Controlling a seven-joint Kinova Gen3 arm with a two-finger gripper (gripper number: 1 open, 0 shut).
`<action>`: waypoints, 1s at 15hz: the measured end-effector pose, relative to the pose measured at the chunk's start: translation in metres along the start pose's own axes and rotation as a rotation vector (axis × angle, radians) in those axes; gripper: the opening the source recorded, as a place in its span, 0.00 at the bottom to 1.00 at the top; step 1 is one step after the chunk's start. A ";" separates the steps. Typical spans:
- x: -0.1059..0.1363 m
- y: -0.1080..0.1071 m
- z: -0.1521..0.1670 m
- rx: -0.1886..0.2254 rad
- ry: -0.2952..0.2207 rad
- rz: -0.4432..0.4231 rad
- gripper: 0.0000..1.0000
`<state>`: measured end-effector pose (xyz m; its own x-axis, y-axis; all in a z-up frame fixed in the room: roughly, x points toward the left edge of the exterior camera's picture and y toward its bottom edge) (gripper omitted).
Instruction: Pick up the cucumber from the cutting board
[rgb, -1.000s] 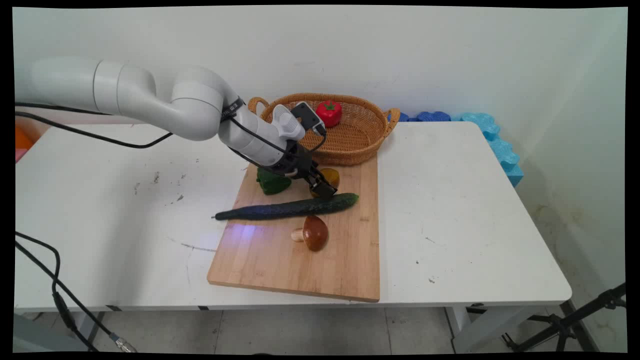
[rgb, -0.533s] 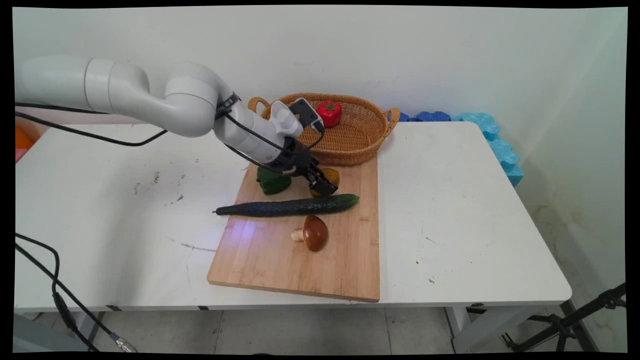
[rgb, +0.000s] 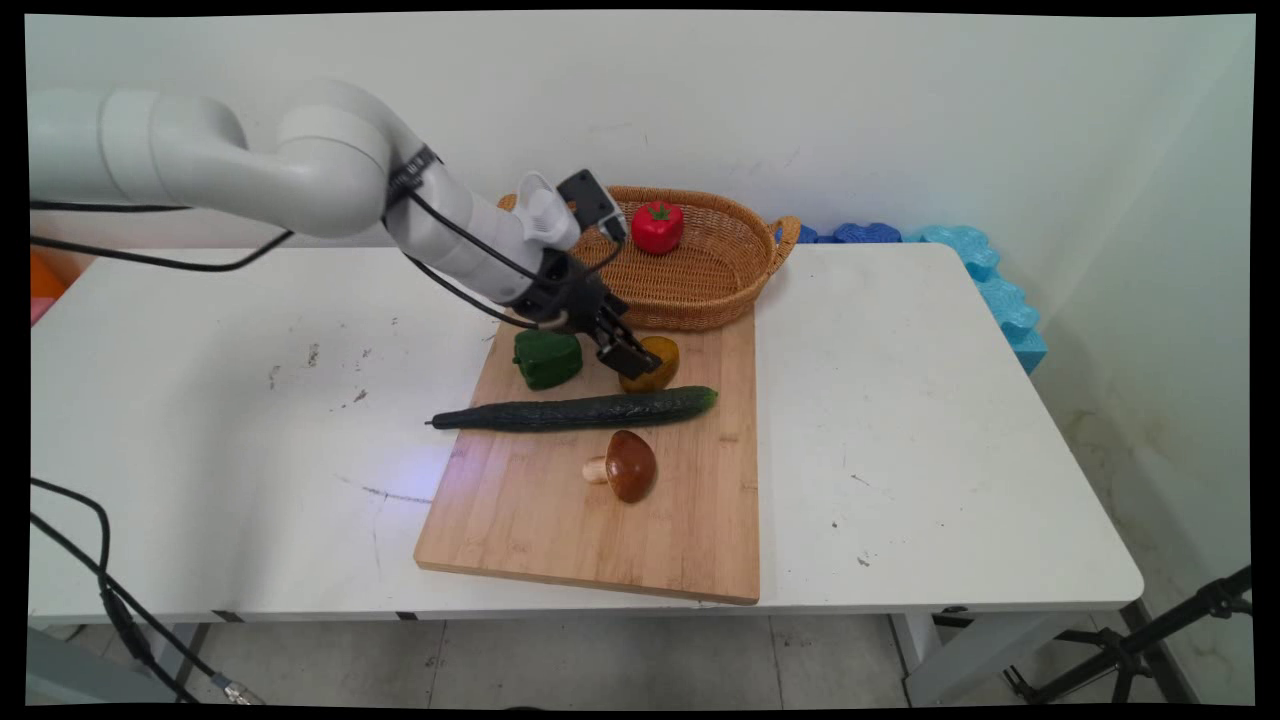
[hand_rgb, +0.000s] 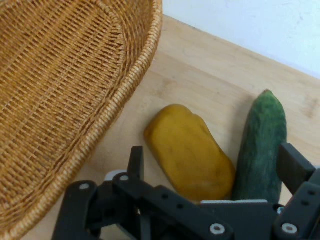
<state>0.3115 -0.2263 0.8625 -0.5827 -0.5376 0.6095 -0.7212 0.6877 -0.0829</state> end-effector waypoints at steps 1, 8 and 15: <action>-0.001 -0.001 -0.007 -0.009 -0.002 0.019 1.00; -0.022 -0.004 -0.047 -0.078 -0.044 0.210 1.00; -0.041 -0.004 -0.039 -0.092 -0.094 0.346 1.00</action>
<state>0.3532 -0.1878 0.8686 -0.8213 -0.3047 0.4823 -0.4411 0.8753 -0.1982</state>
